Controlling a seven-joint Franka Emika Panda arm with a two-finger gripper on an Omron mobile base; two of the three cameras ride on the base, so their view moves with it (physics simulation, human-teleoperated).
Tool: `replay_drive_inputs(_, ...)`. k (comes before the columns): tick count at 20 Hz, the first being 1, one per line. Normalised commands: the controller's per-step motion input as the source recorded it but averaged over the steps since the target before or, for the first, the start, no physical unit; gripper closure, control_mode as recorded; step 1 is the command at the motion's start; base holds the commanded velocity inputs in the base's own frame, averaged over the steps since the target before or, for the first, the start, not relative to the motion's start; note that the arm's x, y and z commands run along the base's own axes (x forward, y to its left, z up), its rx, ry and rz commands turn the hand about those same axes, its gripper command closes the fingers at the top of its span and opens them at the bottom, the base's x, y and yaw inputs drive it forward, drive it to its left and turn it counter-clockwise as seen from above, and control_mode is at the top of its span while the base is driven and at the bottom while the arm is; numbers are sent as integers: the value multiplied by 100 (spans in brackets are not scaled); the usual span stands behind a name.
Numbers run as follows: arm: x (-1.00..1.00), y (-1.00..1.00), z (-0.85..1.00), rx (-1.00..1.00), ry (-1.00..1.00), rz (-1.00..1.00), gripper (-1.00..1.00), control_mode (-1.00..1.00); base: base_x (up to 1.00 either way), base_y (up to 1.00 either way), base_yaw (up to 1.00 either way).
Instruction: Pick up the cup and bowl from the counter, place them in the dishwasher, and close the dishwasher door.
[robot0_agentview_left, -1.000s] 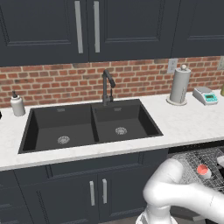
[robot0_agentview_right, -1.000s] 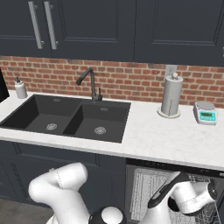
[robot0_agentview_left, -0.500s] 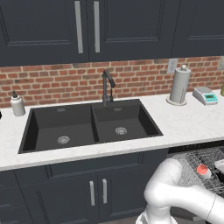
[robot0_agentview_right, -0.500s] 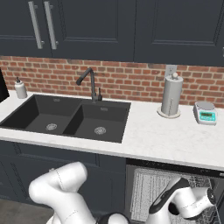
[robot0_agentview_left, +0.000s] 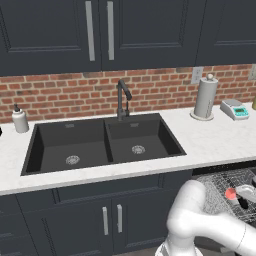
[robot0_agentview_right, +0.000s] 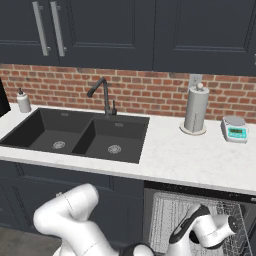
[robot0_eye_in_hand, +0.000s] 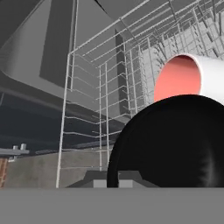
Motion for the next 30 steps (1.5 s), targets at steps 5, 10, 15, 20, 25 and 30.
replay_drive_inputs(5, 19, -3, -20, 0, 0, 0, 100, -100, 0, 0, 0)
replay_drive_inputs(10, 16, -6, -37, 0, 0, 0, 100, -100, 0, 0, 0)
replay_drive_inputs(15, 1, -2, -53, 0, 0, 0, 100, -100, 0, 0, 0)
replay_drive_inputs(20, 0, 0, -19, 0, 1, 0, 100, -100, 0, 0, 0)
replay_drive_inputs(25, 0, 0, 0, 0, 0, 0, -100, -100, 0, 0, 0)
replay_drive_inputs(30, 0, 0, 0, 0, 0, 0, -100, -100, 0, 0, 0)
